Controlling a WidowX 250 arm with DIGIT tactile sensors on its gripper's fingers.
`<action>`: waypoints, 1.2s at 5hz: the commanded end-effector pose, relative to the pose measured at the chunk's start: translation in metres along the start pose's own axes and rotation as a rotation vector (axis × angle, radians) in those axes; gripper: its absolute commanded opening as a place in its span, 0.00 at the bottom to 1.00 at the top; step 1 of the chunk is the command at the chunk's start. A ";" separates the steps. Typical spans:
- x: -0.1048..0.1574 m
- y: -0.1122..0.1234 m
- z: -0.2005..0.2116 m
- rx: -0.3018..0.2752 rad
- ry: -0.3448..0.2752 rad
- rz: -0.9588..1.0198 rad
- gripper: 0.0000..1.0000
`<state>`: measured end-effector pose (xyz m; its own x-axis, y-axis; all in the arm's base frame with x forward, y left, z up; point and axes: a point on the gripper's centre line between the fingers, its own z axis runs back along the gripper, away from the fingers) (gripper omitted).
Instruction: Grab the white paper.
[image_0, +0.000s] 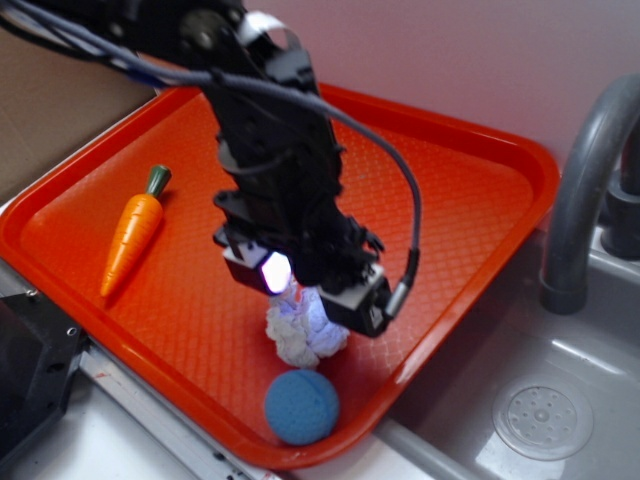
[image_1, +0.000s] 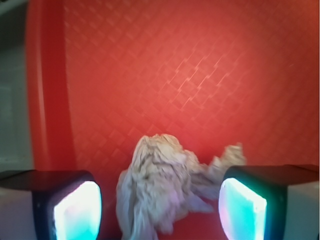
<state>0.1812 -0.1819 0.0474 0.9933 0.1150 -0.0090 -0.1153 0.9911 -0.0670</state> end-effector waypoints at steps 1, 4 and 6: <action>-0.011 -0.005 -0.013 0.001 0.052 -0.022 1.00; -0.009 0.000 -0.011 0.045 0.044 -0.016 0.00; 0.002 0.014 0.019 0.089 -0.067 -0.049 0.00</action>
<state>0.1798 -0.1599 0.0556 0.9983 0.0511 0.0295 -0.0532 0.9958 0.0746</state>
